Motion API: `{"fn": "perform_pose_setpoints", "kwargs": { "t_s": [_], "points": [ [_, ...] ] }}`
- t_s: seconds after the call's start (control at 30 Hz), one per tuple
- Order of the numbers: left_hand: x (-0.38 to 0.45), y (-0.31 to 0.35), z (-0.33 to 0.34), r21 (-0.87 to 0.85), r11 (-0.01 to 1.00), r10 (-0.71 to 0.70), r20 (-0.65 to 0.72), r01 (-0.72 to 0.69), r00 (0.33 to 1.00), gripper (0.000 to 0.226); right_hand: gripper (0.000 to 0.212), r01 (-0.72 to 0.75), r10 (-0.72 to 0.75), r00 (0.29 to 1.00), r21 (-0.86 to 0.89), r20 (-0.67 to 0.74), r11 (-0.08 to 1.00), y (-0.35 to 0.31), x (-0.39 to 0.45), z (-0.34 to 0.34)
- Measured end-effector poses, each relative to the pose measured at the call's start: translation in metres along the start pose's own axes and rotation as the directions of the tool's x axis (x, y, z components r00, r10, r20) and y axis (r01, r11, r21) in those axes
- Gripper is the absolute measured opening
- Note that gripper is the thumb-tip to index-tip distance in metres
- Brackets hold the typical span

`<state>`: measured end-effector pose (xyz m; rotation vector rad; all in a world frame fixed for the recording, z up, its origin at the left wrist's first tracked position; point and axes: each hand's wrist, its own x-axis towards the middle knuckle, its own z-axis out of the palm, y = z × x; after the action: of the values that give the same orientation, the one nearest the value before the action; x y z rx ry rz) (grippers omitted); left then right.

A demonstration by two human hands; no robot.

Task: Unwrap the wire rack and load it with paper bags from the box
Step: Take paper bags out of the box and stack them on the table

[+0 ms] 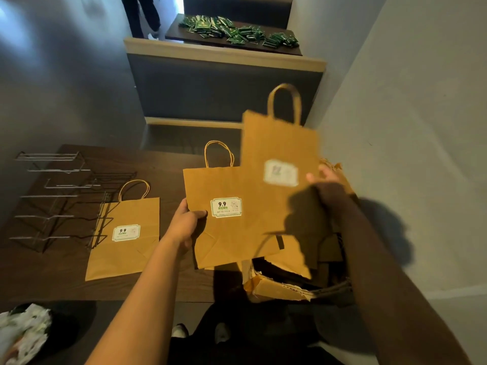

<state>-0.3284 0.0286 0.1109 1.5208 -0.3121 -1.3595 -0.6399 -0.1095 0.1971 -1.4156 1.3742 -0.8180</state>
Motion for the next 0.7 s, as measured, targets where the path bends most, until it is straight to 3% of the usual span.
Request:
{"fn": "perform_pose_setpoints", "kwargs": {
  "t_s": [0.07,0.13,0.2,0.33,0.4,0.47,0.57,0.7],
  "points": [
    [-0.003,0.000,0.001,-0.082,0.996,-0.022,0.040,0.025,0.999,0.026,0.028,-0.036,0.050,0.993,-0.131,0.103,0.991,0.028,-0.005,0.052],
    [-0.008,-0.001,-0.001,-0.106,0.990,-0.087,0.088,0.096,0.992,0.038,0.029,-0.022,0.090,0.979,-0.348,0.180,0.937,0.053,-0.014,0.095],
    [-0.008,-0.003,-0.005,-0.042,0.995,-0.087,0.097,0.091,0.991,0.036,0.027,0.010,0.062,0.992,-0.550,0.112,0.835,0.069,-0.019,0.117],
    [0.001,-0.009,-0.009,0.010,0.999,-0.054,0.071,0.053,0.996,0.040,0.037,0.047,-0.015,0.997,-0.444,0.074,0.895,0.067,-0.018,0.113],
    [0.000,-0.008,-0.006,-0.012,0.999,-0.052,0.046,0.052,0.998,0.039,0.039,-0.101,0.101,0.995,-0.284,-0.012,0.953,0.074,-0.006,0.095],
    [-0.001,-0.008,-0.005,-0.027,0.998,-0.056,0.036,0.057,0.998,0.039,0.039,-0.293,0.264,0.949,-0.168,-0.172,0.941,0.089,0.005,0.071],
    [0.002,-0.011,-0.007,-0.013,0.998,-0.067,0.022,0.068,0.997,0.034,0.053,-0.486,0.383,0.848,-0.250,-0.366,0.838,0.118,0.006,0.039],
    [0.006,-0.015,-0.007,0.012,0.997,-0.074,0.004,0.074,0.997,0.027,0.087,-0.583,0.459,0.810,-0.411,-0.366,0.701,0.150,-0.006,0.022]
  ]
}}
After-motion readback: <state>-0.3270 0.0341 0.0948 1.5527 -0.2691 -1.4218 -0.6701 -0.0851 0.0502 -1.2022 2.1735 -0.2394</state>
